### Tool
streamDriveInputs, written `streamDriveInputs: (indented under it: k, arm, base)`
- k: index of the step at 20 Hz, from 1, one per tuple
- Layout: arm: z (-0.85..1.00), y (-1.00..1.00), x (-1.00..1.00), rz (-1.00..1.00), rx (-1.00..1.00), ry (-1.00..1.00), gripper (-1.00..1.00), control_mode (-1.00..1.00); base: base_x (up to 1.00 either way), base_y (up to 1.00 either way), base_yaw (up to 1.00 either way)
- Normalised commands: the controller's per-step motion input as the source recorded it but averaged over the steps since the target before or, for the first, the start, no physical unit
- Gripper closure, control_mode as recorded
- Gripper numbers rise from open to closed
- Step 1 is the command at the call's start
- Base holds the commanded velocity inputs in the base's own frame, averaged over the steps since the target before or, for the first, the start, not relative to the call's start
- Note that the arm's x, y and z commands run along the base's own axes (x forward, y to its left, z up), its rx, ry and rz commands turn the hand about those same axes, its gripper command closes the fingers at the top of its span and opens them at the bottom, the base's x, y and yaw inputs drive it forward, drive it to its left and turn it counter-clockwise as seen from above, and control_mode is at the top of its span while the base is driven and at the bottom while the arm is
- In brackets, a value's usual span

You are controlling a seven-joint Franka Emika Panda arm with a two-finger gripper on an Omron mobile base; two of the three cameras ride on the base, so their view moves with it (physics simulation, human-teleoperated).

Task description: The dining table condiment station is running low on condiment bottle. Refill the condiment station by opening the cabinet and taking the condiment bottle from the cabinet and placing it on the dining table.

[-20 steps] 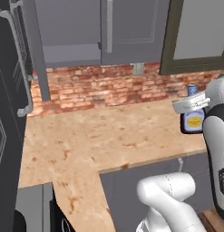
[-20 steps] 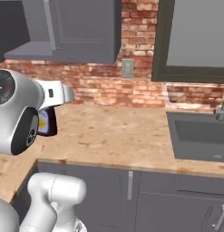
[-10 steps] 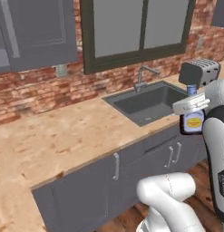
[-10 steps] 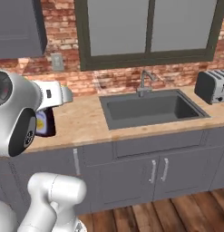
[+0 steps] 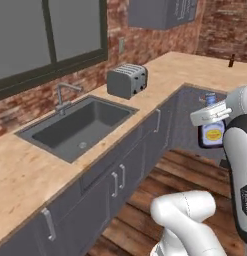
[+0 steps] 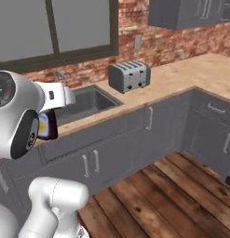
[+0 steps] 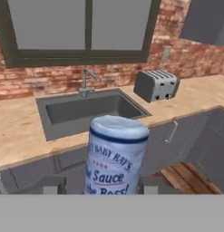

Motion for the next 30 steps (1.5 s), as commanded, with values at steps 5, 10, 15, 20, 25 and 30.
streamDriveInputs:
  k: [5,10,15,20,25,30]
  arm:
    - [0.0,0.0,0.0,0.0,0.0,0.0,1.0,1.0]
    - [0.0,0.0,0.0,0.0,0.0,0.0,1.0,1.0]
    - [0.0,0.0,0.0,0.0,0.0,0.0,1.0,1.0]
    - [0.0,0.0,0.0,0.0,0.0,0.0,1.0,1.0]
    - [0.0,0.0,0.0,0.0,0.0,0.0,1.0,1.0]
    - [0.0,0.0,0.0,0.0,0.0,0.0,1.0,1.0]
  base:
    - [0.0,-0.68,-0.66]
    - [0.0,-0.61,-0.7]
    - [0.03,-0.68,-0.68]
    - [0.12,-0.75,-0.64]
    - [0.17,-0.61,-0.57]
    - [0.17,-0.29,-0.38]
